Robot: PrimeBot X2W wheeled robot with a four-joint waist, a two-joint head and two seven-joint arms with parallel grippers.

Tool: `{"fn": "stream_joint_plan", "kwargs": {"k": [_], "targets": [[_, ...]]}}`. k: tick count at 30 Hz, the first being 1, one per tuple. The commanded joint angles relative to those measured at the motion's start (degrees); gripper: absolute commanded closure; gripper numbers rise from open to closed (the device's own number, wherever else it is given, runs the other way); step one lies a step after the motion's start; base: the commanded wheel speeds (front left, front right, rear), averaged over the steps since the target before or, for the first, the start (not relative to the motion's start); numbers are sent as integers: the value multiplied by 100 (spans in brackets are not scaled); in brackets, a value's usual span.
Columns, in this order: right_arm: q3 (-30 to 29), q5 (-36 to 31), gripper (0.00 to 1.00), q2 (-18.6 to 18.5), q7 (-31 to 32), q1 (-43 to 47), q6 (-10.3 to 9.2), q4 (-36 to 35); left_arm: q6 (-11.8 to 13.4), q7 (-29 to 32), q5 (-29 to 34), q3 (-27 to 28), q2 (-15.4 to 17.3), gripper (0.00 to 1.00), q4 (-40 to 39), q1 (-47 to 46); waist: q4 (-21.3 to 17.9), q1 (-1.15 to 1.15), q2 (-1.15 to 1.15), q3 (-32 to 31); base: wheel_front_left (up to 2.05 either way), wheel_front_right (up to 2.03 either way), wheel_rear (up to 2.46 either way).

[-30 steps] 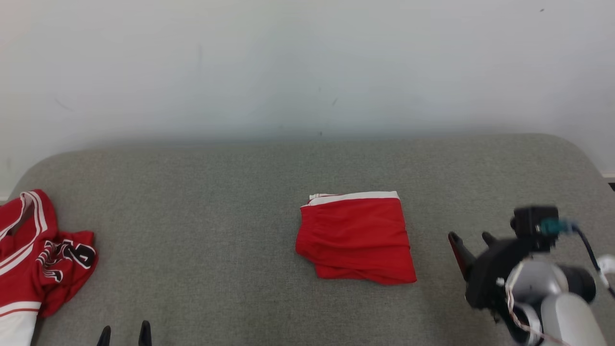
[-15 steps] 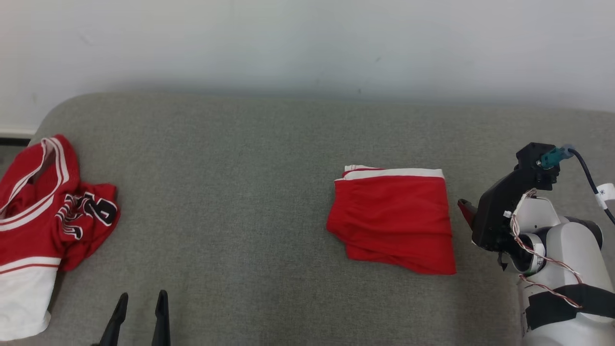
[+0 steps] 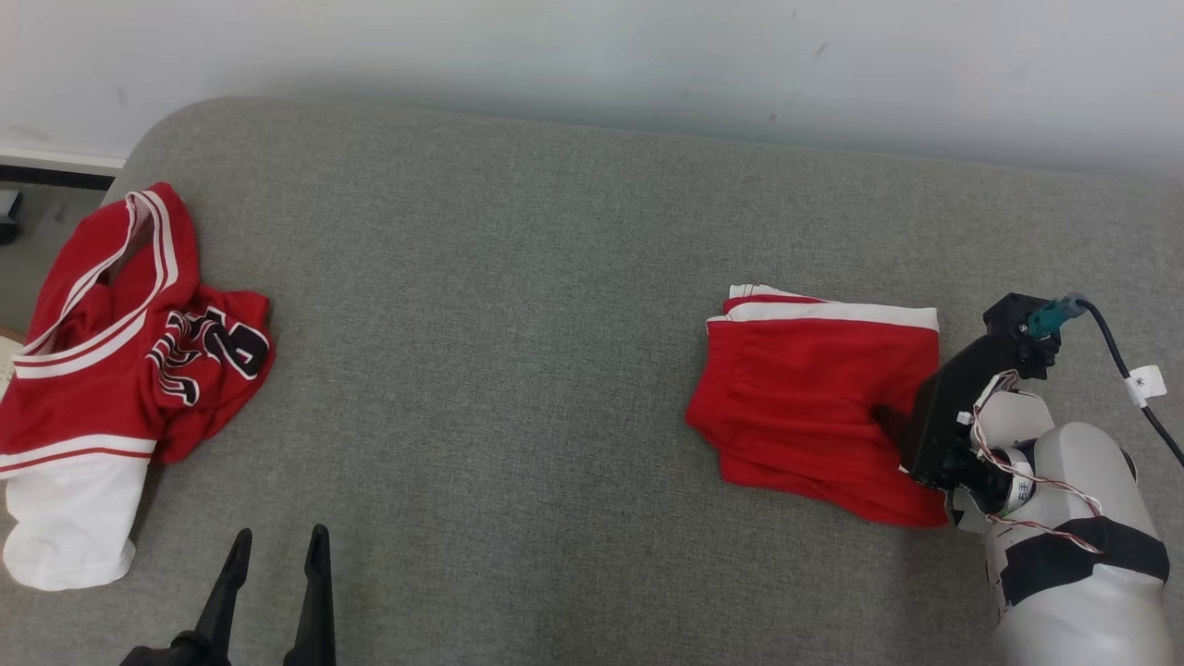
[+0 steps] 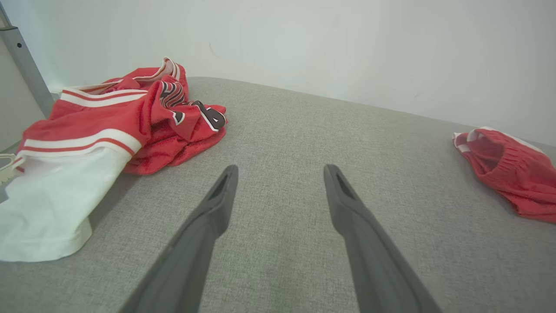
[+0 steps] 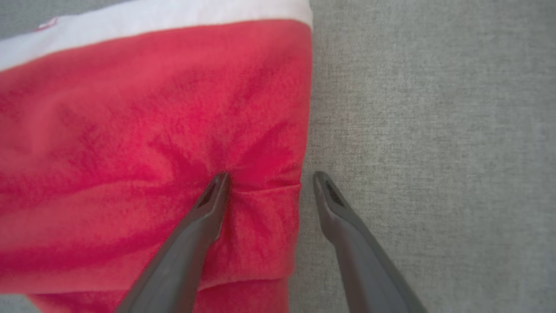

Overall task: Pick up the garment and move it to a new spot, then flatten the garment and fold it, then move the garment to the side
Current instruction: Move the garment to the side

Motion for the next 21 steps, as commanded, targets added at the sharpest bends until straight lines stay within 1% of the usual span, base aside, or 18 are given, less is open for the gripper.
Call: {"fn": "stream_joint_plan", "kwargs": {"k": [1, 2, 4, 5, 10, 14, 16, 17, 21], "targets": [[14, 7, 0, 23, 14, 66, -12, 187, -2, -31, 74, -6, 10, 0, -20, -45, -10, 0, 0, 20, 0, 0, 0], [41, 38, 25, 23, -9, 40, -12, 289, -1, -29, 75, -6, 18, 0, -20, -54, -26, 0, 0, 30, 0, 0, 0], [117, 68, 89, 31, -80, -3, -12, 426, 11, -30, 74, -5, 23, 0, -39, -81, -72, 0, 0, 54, 0, 0, 0], [162, 89, 100, 32, -109, -40, -12, 475, 20, -31, 75, -2, 25, 0, -53, -93, -108, 0, 0, 71, 0, 0, 0], [311, -14, 100, 4, -278, -153, -16, 428, 95, -37, 78, 68, 52, 0, -177, -149, -379, 0, 0, 178, 0, 0, 0], [466, -217, 100, -24, -252, -251, -18, 133, 131, -34, 68, 141, 76, 0, -321, -206, -682, 0, 0, 321, 0, 0, 0], [631, -321, 100, -22, -201, -287, -17, -76, 133, -33, 96, 152, 95, 0, -422, -268, -874, 0, 0, 423, 0, 0, 0], [693, -358, 100, -60, -183, -294, -17, -180, 131, -33, 116, 150, 115, 0, -454, -310, -971, 0, 0, 476, 0, 0, 0], [1021, -482, 100, -410, -115, -296, -15, -541, 105, -34, 163, 81, 189, 0, -594, -449, -1332, 0, 0, 715, 0, 0, 0]]}}
